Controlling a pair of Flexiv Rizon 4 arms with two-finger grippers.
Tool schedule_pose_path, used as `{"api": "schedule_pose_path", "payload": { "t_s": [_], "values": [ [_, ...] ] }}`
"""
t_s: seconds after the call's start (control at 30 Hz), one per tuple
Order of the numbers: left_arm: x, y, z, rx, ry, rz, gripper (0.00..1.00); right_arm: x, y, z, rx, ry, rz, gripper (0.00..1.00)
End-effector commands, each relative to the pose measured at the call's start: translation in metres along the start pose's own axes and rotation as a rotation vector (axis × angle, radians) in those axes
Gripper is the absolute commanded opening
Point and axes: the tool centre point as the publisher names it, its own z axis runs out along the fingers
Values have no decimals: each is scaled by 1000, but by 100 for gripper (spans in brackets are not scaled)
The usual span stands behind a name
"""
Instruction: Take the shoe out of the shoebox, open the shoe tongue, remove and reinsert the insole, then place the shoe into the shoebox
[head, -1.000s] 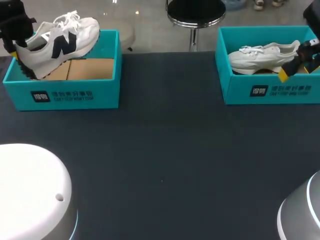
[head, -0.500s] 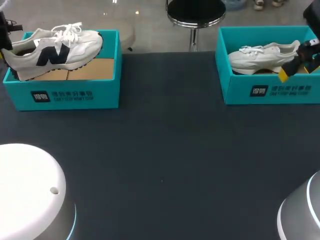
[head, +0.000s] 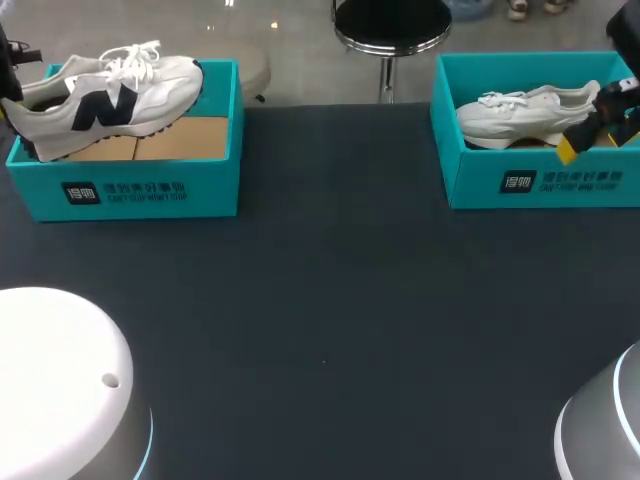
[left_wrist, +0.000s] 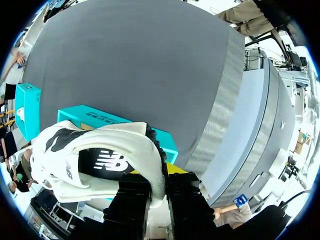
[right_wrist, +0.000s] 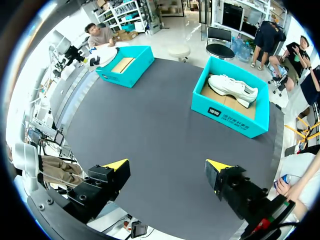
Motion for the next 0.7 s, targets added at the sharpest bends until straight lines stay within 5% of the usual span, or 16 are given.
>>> {"api": "schedule_pose_path", "payload": {
  "t_s": [0.03, 0.4, 0.7],
  "values": [
    [1, 0, -1, -1, -2, 1, 0, -1, 2, 1, 5, 1, 0, 100],
    [0, 6, -1, -47, 25, 121, 0, -1, 2, 1, 5, 1, 0, 100],
    [2, 31, -3, -62, -37, 268, 0, -1, 2, 1, 5, 1, 0, 100]
  ]
}}
